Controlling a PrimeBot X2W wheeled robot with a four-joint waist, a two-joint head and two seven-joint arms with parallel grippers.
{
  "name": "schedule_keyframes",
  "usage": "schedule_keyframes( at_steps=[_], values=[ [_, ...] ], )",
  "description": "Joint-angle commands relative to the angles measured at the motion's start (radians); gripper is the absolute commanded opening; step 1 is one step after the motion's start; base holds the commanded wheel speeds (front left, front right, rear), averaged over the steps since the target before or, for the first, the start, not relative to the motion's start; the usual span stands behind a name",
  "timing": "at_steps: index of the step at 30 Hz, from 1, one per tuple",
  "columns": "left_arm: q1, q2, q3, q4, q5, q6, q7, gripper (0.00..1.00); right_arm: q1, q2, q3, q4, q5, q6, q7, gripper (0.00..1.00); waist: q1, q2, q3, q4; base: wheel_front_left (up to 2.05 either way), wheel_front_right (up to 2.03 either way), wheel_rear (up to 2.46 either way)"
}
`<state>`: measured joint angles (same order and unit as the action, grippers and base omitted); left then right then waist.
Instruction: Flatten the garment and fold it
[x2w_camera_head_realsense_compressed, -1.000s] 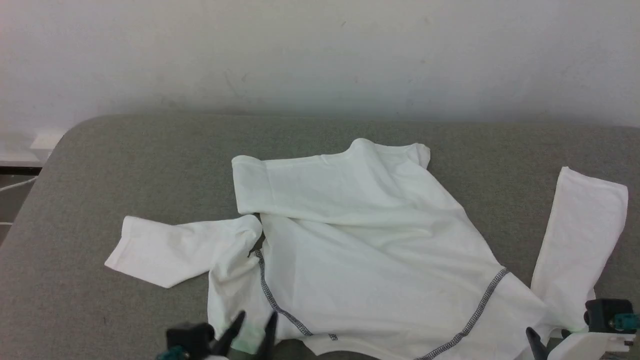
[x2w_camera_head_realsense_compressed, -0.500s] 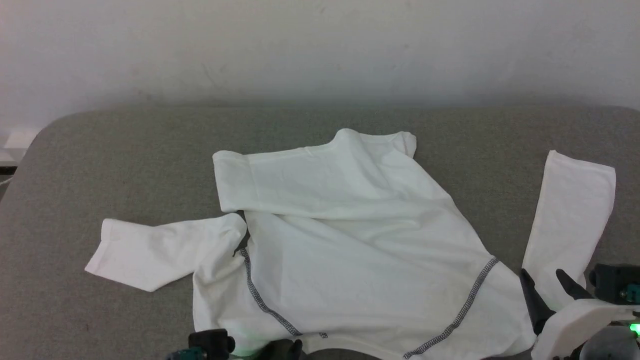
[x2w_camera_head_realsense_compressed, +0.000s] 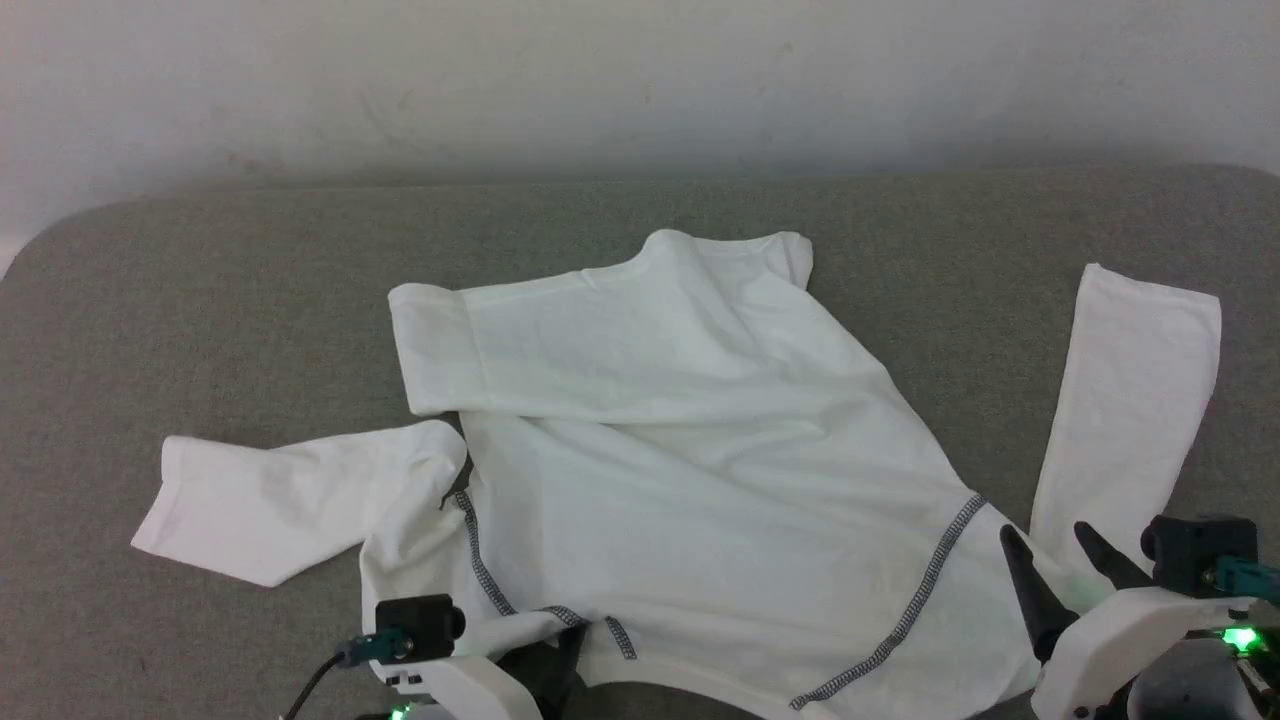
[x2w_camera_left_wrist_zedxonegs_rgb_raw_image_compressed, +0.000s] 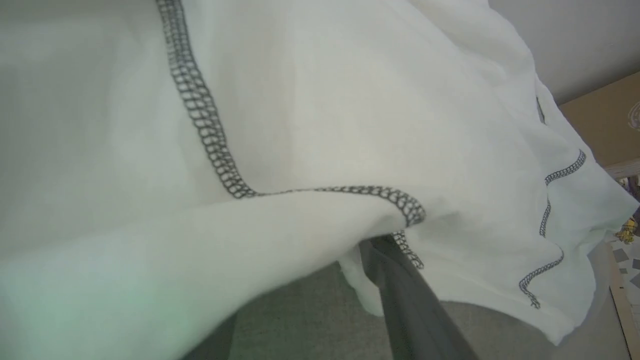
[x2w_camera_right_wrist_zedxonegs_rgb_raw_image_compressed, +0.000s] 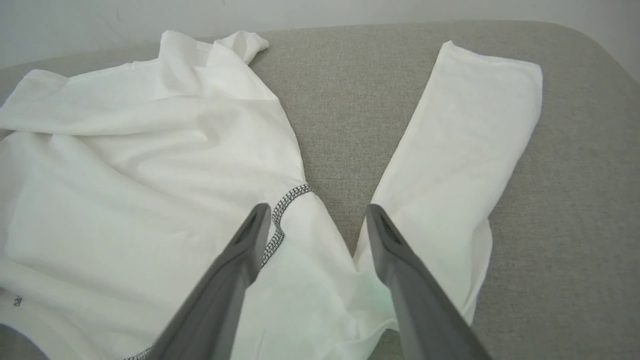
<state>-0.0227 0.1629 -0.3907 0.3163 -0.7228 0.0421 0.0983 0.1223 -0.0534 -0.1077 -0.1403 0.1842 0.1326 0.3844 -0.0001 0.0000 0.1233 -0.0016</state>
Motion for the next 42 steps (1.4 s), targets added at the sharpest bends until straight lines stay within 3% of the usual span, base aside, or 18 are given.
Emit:
schedule_keyframes(
  at_steps=[1,5,13,23,29,42],
  values=[
    [0.017,0.009,-0.021,0.078,0.010,0.002,0.049,0.00,-0.011,0.003,0.007,-0.009,-0.001,-0.002,0.003,1.00,0.0001,0.0000,0.000,-0.002,0.00,0.00,0.00],
    [0.020,0.017,-0.042,0.098,0.021,-0.020,0.045,0.00,0.013,-0.003,0.055,-0.021,0.020,-0.002,0.035,1.00,0.0001,0.0000,-0.014,0.001,0.00,0.00,0.00],
    [0.040,0.030,-0.051,0.027,0.048,-0.016,-0.007,0.00,0.133,-0.043,0.189,-0.062,0.235,-0.002,0.216,1.00,0.0001,0.0000,-0.042,0.025,0.00,0.00,0.00],
    [0.045,0.032,-0.068,-0.078,0.059,0.003,0.003,0.00,0.218,0.001,0.097,-0.012,0.362,-0.002,0.395,1.00,0.0001,0.0000,-0.051,0.065,0.00,0.00,0.00],
    [0.045,0.033,-0.075,-0.094,0.063,0.007,0.001,0.00,0.191,0.003,0.066,0.081,0.471,-0.002,0.351,1.00,0.0001,0.0000,-0.046,0.075,0.00,0.00,0.00],
    [0.032,0.039,-0.089,-0.110,0.070,0.009,0.001,0.00,0.074,0.003,0.134,0.248,0.523,-0.002,0.210,1.00,0.0001,0.0000,-0.017,0.091,0.00,0.00,0.00]
  ],
)
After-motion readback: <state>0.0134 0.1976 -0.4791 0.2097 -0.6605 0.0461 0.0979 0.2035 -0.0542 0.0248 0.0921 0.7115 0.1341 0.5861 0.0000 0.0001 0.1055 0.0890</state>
